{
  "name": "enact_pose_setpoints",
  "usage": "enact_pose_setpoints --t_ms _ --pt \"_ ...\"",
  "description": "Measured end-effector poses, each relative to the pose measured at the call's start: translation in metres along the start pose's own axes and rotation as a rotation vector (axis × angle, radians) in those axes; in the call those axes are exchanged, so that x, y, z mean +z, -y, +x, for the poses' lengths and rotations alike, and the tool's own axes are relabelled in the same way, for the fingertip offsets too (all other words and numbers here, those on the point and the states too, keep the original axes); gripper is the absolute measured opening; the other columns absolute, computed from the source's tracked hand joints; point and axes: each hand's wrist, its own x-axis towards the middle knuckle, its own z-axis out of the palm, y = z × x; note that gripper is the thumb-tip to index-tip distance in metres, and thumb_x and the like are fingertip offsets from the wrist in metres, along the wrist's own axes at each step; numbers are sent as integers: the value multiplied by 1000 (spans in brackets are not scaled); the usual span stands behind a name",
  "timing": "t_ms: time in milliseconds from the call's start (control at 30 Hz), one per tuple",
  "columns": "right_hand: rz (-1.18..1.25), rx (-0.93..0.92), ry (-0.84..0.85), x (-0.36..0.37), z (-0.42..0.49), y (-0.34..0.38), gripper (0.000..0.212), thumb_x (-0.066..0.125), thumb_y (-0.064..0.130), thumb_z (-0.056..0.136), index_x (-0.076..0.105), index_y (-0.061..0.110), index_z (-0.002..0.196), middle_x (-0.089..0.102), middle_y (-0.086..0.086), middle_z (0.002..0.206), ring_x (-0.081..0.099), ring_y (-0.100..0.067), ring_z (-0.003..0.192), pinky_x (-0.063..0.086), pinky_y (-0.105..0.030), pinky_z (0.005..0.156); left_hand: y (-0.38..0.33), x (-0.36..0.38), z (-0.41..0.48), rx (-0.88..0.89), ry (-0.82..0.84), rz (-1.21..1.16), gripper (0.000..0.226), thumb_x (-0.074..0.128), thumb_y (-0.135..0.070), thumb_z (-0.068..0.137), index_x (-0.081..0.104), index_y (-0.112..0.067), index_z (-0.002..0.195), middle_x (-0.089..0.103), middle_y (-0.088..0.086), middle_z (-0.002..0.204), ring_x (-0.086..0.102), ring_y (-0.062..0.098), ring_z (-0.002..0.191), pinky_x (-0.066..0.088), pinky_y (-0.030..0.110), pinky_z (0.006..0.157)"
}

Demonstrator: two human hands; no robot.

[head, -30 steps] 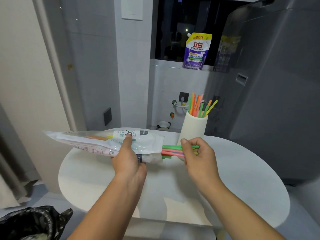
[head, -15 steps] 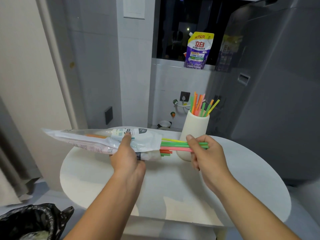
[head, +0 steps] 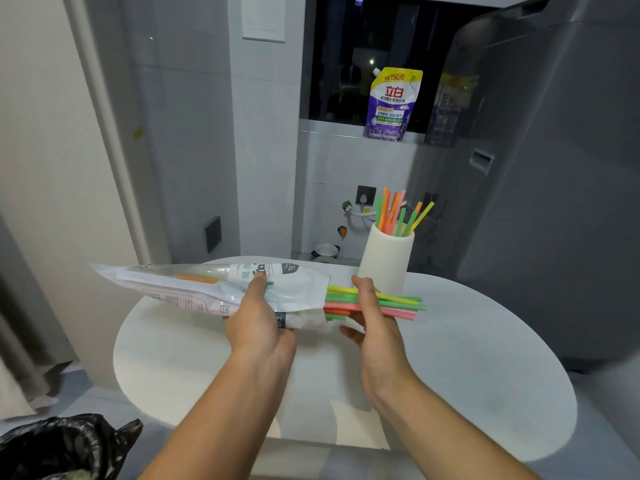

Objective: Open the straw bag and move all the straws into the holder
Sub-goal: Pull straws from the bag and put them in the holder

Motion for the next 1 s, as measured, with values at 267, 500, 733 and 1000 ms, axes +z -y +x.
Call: enact_pose_setpoints --t_ms 267,500,733,1000 --pt "33 6 -140 8 7 10 40 42 40 105 75 19 110 77 1 110 72 -14 102 52 -40 101 8 2 -11 -55 -18 30 45 75 -13 95 64 -15 138 78 8 123 79 25 104 68 40 70" --pt "311 29 -141 5 15 32 35 35 27 108 65 9 103 79 -8 104 73 -22 103 53 -44 100 10 2 -11 -69 -2 39 44 74 -17 97 64 -16 139 77 8 127 78 23 103 66 36 63" --pt "495 95 -104 -13 22 54 35 34 26 109 57 -1 111 77 -19 100 74 -34 98 55 -50 95 -3 3 -5 -65 -31 33 43 70 -19 100 62 -15 142 76 3 127 76 14 85 59 25 49" --pt "443 88 -116 -38 32 86 38 35 28 109 54 -5 113 73 -28 107 75 -38 91 59 -49 81 -12 -2 7 -39 -48 16 43 69 -20 100 62 -15 143 76 4 127 78 15 87 60 26 49"
